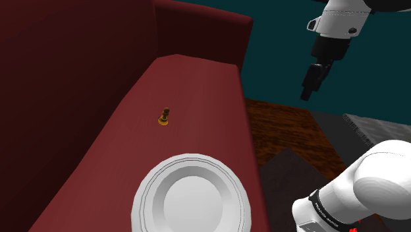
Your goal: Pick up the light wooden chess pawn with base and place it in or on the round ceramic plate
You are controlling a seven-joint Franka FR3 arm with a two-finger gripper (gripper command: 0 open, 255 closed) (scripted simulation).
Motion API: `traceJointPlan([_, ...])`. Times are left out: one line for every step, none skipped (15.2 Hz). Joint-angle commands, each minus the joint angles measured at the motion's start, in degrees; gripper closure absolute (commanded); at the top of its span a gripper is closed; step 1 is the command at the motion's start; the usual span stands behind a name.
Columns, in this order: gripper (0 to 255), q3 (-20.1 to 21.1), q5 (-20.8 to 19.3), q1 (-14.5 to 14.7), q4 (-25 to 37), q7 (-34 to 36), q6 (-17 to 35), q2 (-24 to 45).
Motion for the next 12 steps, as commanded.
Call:
traceJointPlan([0,0.0,0.0,0.0,0.0,0.0,0.0,0.0])
traceJointPlan([0,1.1,1.0,0.4,0.2,1.2,1.1,1.0])
traceJointPlan([0,2.1,1.9,0.8,0.4,2.3,2.2,2.1])
traceJointPlan([0,3.2,2.7,1.2,0.7,3.5,3.3,3.2])
traceJointPlan([0,4.2,3.5,1.6,1.0,4.6,4.4,4.5])
traceJointPlan([0,5.3,4.3,1.9,1.5,5.7,5.5,5.7])
traceJointPlan([0,6.3,5.0,2.2,2.0,6.9,6.6,7.0])
traceJointPlan([0,7.3,5.6,2.5,2.5,8.0,7.7,8.4])
traceJointPlan([0,8.4,6.2,2.8,3.1,9.1,8.7,9.8])
traceJointPlan([0,9.4,6.7,3.1,3.8,10.2,9.8,11.3])
traceJointPlan([0,10.4,7.2,3.4,4.6,11.3,10.8,12.8])
traceJointPlan([0,11.3,7.6,3.6,5.5,12.4,11.8,14.3])
